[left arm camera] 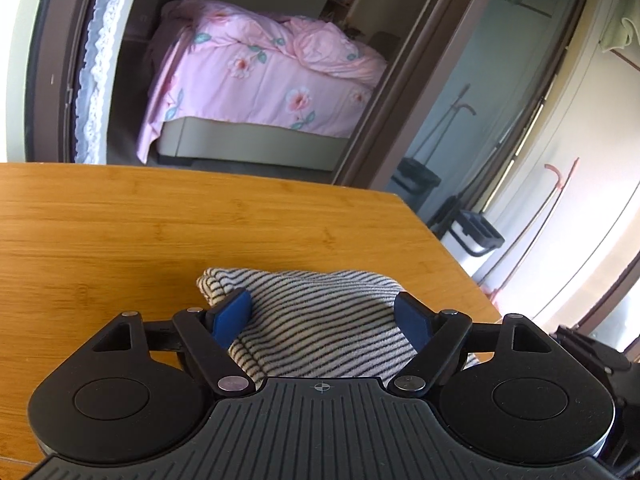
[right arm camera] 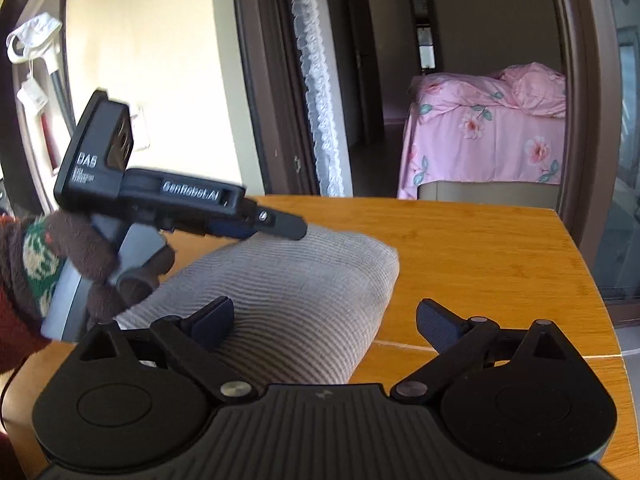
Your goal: Fold clothes
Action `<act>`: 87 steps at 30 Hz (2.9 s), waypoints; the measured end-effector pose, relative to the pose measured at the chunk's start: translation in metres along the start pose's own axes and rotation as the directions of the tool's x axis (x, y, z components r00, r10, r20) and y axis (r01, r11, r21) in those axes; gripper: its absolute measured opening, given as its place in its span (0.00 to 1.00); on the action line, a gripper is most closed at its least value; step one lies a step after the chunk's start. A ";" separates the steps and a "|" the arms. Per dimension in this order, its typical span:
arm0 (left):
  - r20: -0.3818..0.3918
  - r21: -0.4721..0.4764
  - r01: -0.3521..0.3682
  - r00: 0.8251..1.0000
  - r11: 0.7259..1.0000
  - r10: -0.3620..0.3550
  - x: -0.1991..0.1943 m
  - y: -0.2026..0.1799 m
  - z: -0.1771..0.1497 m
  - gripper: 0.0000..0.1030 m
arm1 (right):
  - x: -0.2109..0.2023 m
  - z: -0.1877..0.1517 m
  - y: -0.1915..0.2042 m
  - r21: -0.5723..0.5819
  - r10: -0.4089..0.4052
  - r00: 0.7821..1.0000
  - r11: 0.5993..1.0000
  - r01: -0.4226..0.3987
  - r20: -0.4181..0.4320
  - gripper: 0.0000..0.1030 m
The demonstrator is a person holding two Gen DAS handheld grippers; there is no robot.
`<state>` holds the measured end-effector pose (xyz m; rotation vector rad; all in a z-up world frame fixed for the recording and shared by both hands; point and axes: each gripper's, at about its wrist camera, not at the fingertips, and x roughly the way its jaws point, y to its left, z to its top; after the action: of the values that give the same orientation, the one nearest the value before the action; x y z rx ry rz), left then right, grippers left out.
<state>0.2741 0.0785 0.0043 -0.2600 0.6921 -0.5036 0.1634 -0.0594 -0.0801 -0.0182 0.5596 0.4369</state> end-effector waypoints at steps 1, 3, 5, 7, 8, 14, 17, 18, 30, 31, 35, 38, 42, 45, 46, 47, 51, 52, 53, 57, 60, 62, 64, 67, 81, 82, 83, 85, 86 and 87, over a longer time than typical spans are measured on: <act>-0.004 0.009 -0.008 1.000 1.000 0.008 0.000 -0.001 0.000 0.82 | 0.005 -0.005 0.002 -0.022 -0.014 1.000 1.000 0.014 -0.013 0.93; -0.012 0.028 -0.025 1.000 0.999 0.025 0.000 -0.004 -0.001 0.82 | 0.012 -0.008 -0.004 0.010 -0.001 1.000 1.000 0.002 -0.023 0.98; -0.016 0.035 -0.035 0.999 0.999 0.035 -0.002 -0.006 -0.002 0.82 | 0.013 -0.008 -0.008 0.044 0.018 0.999 0.999 -0.017 -0.028 0.98; -0.015 0.031 -0.032 0.999 0.999 0.033 -0.003 -0.005 -0.003 0.82 | 0.009 -0.009 -0.009 0.063 0.032 0.999 0.998 -0.031 -0.024 0.98; -0.013 0.030 -0.032 0.999 0.999 0.032 -0.004 -0.005 -0.004 0.82 | 0.007 -0.008 -0.011 0.087 0.049 0.999 0.995 -0.046 -0.024 0.97; -0.007 0.031 -0.037 0.999 0.999 0.037 -0.004 -0.006 -0.004 0.82 | 0.011 0.011 -0.048 0.351 0.160 0.987 0.924 -0.154 0.010 0.73; -0.005 0.031 -0.036 0.999 0.999 0.036 -0.004 -0.007 -0.005 0.82 | 0.023 0.016 -0.064 0.432 0.158 0.987 0.889 -0.149 0.016 0.72; -0.004 0.031 -0.035 0.999 0.999 0.035 -0.004 -0.007 -0.005 0.82 | 0.030 0.017 -0.067 0.445 0.152 0.988 0.885 -0.141 0.011 0.72; 0.017 0.022 -0.040 0.999 0.999 0.039 -0.010 -0.005 -0.010 0.91 | 0.065 0.029 -0.072 0.478 0.244 0.968 0.845 -0.240 0.053 0.61; 0.020 0.009 -0.030 0.999 1.000 0.029 -0.011 -0.002 -0.011 0.91 | 0.068 0.029 -0.073 0.469 0.243 0.969 0.851 -0.235 0.044 0.61; 0.039 0.010 -0.015 0.999 1.000 0.015 -0.015 0.000 -0.013 0.88 | 0.072 0.021 -0.073 0.410 0.173 0.985 0.897 -0.165 0.017 0.62; 0.094 -0.002 -0.055 0.994 0.998 0.055 -0.040 -0.013 -0.018 0.82 | 0.060 0.017 -0.069 0.371 0.136 0.990 0.918 -0.138 0.030 0.64; 0.115 -0.007 -0.050 0.992 0.999 0.050 -0.073 -0.033 -0.035 0.88 | 0.053 0.018 -0.059 0.301 0.089 0.995 0.949 -0.096 0.034 0.66; 0.068 0.028 -0.051 0.997 0.998 0.049 -0.078 -0.047 -0.053 0.83 | 0.047 0.020 -0.053 0.274 0.069 0.997 0.959 -0.076 0.035 0.66; 0.059 0.031 -0.052 0.997 0.998 0.050 -0.079 -0.049 -0.058 0.80 | 0.044 0.021 -0.050 0.260 0.065 0.997 0.963 -0.072 0.035 0.66; 0.050 0.034 -0.054 0.997 0.998 0.053 -0.080 -0.051 -0.062 0.79 | 0.040 0.020 -0.047 0.245 0.063 0.997 0.967 -0.070 0.034 0.66; 0.041 0.047 -0.102 0.994 0.994 0.100 -0.080 -0.053 -0.076 0.78 | 0.026 0.010 -0.043 0.200 0.056 0.998 0.978 -0.061 0.027 0.72; 0.032 0.031 -0.099 0.995 0.995 0.098 -0.079 -0.050 -0.077 0.77 | 0.024 0.008 -0.043 0.200 0.056 0.998 0.978 -0.060 0.026 0.72; 0.022 0.014 -0.097 0.995 0.995 0.097 -0.077 -0.048 -0.079 0.76 | 0.022 0.007 -0.044 0.205 0.059 0.998 0.977 -0.062 0.025 0.73; 0.050 0.028 -0.033 0.998 0.999 0.032 -0.083 -0.058 -0.082 0.52 | 0.019 0.003 -0.047 0.217 0.048 0.999 0.975 -0.053 0.025 0.74; 0.058 0.056 0.045 0.997 0.997 -0.049 -0.091 -0.068 -0.080 0.51 | 0.020 0.003 -0.050 0.225 0.043 0.999 0.973 -0.048 0.026 0.75; 0.046 0.062 0.064 0.997 0.996 -0.067 -0.091 -0.071 -0.081 0.52 | 0.021 0.002 -0.050 0.224 0.041 0.999 0.974 -0.046 0.026 0.76; 0.005 0.051 0.023 1.000 0.998 -0.024 -0.082 -0.066 -0.088 0.52 | 0.022 0.001 -0.048 0.220 0.041 0.999 0.974 -0.045 0.023 0.78; -0.039 0.012 -0.005 0.999 1.000 0.005 -0.076 -0.056 -0.098 0.56 | 0.022 -0.002 -0.050 0.218 0.050 0.999 0.975 -0.052 0.015 0.80; -0.079 -0.175 0.051 0.995 0.983 -0.065 -0.051 -0.031 -0.086 0.87 | 0.016 -0.004 -0.056 0.291 0.205 0.974 0.942 -0.170 -0.093 0.80; -0.079 -0.171 0.049 0.995 0.984 -0.063 -0.050 -0.031 -0.086 0.86 | 0.016 -0.003 -0.056 0.285 0.207 0.973 0.943 -0.172 -0.098 0.79; -0.078 -0.168 0.047 0.995 0.985 -0.061 -0.050 -0.030 -0.086 0.85 | 0.016 -0.001 -0.053 0.268 0.204 0.974 0.948 -0.171 -0.101 0.74; -0.079 -0.161 0.039 0.995 0.986 -0.052 -0.051 -0.028 -0.084 0.79 | 0.015 0.002 -0.046 0.224 0.194 0.975 0.960 -0.166 -0.105 0.72; -0.072 -0.152 0.033 0.996 0.988 -0.044 -0.054 -0.028 -0.082 0.76 | 0.015 0.003 -0.042 0.202 0.188 0.976 0.966 -0.163 -0.107 0.72; -0.037 -0.124 0.015 0.999 0.992 -0.020 -0.064 -0.030 -0.077 0.70 | 0.016 0.004 -0.038 0.182 0.181 0.978 0.970 -0.160 -0.108 0.72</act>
<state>0.1703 0.0818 -0.0070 -0.3737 0.7604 -0.4840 0.1930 -0.0872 -0.0887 0.1712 0.7230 0.5565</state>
